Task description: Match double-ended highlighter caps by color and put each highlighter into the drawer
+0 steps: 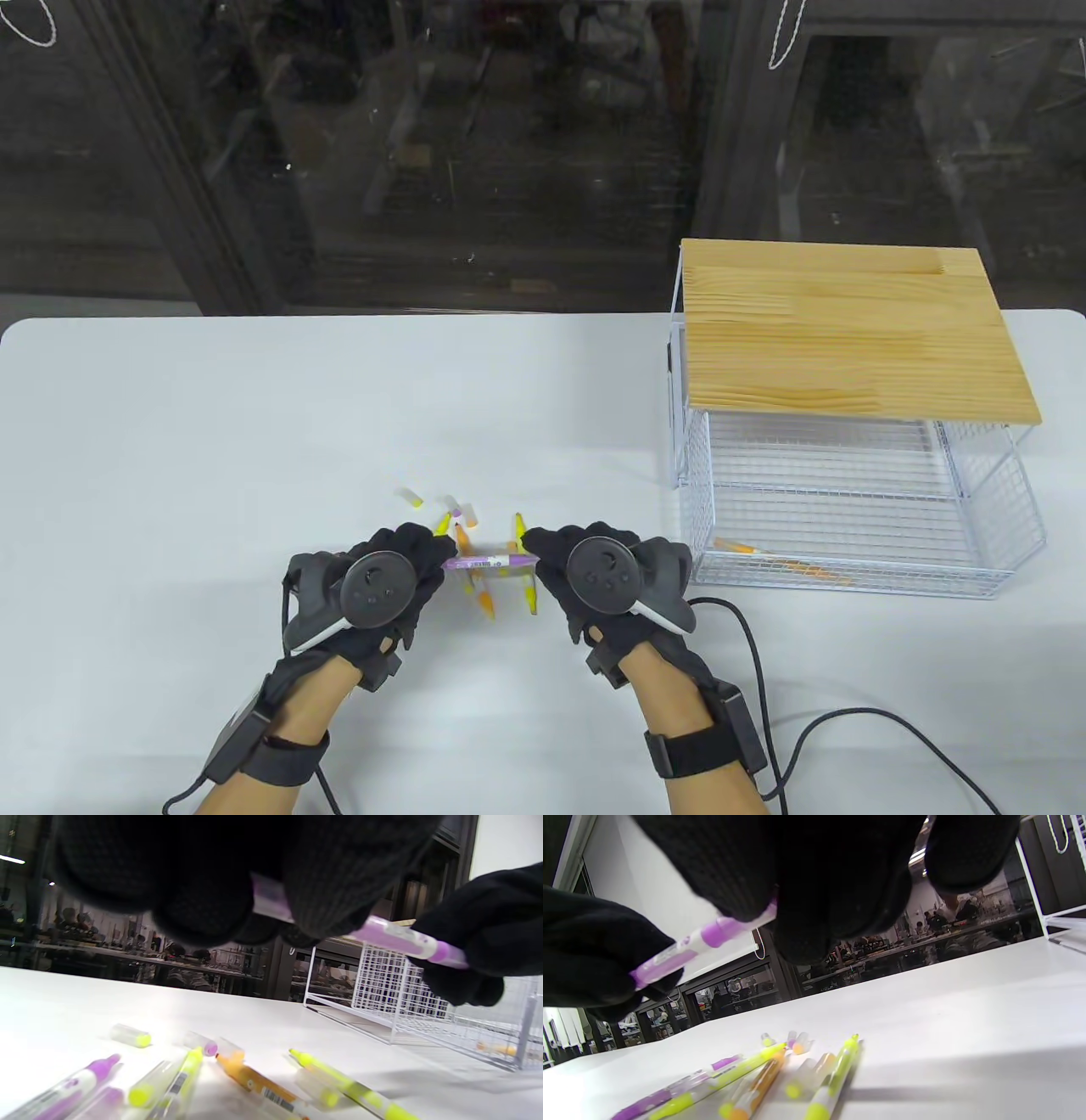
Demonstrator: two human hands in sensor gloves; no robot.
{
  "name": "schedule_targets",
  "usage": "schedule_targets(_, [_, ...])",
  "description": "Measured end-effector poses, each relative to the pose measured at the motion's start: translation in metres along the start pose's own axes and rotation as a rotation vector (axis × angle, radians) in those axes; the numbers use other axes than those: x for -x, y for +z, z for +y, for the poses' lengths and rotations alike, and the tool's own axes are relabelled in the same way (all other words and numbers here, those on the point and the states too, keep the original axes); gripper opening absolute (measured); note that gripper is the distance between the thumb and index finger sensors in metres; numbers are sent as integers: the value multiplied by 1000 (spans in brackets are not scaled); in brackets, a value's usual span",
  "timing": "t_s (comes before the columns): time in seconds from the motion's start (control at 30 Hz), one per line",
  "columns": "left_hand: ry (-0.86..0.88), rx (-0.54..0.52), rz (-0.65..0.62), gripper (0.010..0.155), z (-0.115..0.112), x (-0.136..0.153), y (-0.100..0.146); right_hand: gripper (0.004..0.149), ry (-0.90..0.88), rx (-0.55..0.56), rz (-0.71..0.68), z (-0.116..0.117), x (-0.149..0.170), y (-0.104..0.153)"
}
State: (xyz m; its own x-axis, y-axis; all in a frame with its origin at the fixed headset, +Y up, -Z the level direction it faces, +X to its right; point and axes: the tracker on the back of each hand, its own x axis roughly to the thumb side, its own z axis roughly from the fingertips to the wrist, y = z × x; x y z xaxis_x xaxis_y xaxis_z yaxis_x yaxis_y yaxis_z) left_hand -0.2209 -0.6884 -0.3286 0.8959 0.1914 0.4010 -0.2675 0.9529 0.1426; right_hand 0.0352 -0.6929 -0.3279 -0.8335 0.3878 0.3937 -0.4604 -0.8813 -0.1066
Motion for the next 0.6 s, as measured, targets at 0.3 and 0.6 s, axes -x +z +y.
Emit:
schedule_targets(0.3, [-26, 31, -43, 45, -7, -10, -1, 47, 74, -96, -16, 20, -15, -1])
schedule_targets(0.6, [-38, 41, -84, 46, -8, -24, 1, 45, 147, -60, -54, 25, -35, 1])
